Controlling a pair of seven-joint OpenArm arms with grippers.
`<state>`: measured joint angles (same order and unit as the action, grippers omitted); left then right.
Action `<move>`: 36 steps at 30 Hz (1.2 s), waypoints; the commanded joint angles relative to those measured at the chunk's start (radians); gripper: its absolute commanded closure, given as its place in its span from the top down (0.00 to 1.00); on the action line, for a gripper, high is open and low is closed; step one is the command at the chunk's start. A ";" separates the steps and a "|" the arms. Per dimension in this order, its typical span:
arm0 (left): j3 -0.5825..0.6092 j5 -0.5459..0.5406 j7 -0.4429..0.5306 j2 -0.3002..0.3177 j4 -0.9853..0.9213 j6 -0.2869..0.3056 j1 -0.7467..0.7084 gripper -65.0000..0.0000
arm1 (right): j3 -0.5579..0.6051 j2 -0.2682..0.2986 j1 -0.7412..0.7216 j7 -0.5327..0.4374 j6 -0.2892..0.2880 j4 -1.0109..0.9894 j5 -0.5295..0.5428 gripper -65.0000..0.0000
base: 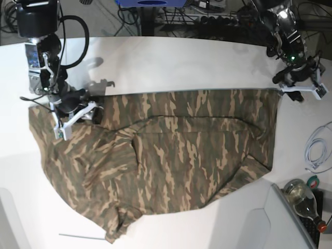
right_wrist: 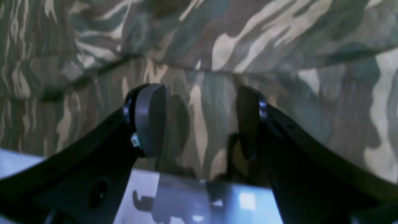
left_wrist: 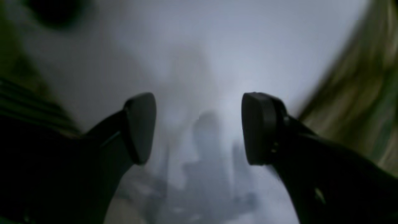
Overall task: Layout the t-shirt on the table in an organized manner, then fold the t-shirt properly
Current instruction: 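Pull the shirt edge away from the fold with both grippers, unfolding it, then release the shirt and raise both grippers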
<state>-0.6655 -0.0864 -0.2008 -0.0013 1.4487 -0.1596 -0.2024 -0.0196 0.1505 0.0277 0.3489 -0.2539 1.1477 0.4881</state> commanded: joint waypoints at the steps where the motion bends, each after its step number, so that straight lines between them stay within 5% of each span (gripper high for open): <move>1: 0.042 0.000 0.021 -0.021 0.070 0.039 -0.015 0.63 | -0.001 0.007 -0.012 -0.012 0.000 0.031 0.005 0.52; 4: 0.181 0.001 0.021 -0.032 0.137 0.114 -0.059 0.58 | -0.001 0.007 0.004 -0.012 0.000 0.056 0.007 0.52; 9: 0.273 0.009 0.021 -0.026 -0.033 0.114 0.017 0.32 | -0.003 0.007 0.005 -0.012 0.000 0.051 0.007 0.52; 12: 0.272 0.009 0.027 -0.007 -0.127 0.114 0.065 0.25 | -0.006 0.007 0.005 -0.012 0.000 0.048 0.007 0.52; 17: 0.227 0.001 0.025 0.027 -0.170 0.028 0.087 0.24 | -0.009 0.008 0.007 -0.012 0.000 0.047 0.007 0.52; 25: 0.154 0.001 0.024 0.060 -0.288 0.025 0.108 0.23 | -0.009 0.010 0.031 -0.017 -0.005 0.044 0.008 0.52; 31: -0.017 0.000 0.021 0.030 -0.122 0.027 0.060 0.24 | -0.010 0.008 0.160 -0.041 -0.006 0.329 0.008 0.52; 34: -0.101 -0.003 0.021 -0.004 -0.022 0.045 0.005 0.24 | -0.064 -0.009 0.263 -0.169 -0.002 0.444 0.010 0.52; 36: -0.148 -0.079 0.021 -0.010 -0.001 0.133 -0.033 0.24 | -0.131 -0.061 0.306 -0.242 -0.002 0.466 0.010 0.53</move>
<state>-0.8135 -0.1688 -0.1928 -0.0174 1.4353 -0.0212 -0.2344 -0.1524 0.0879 0.3347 0.1234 -0.2569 1.5986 0.4927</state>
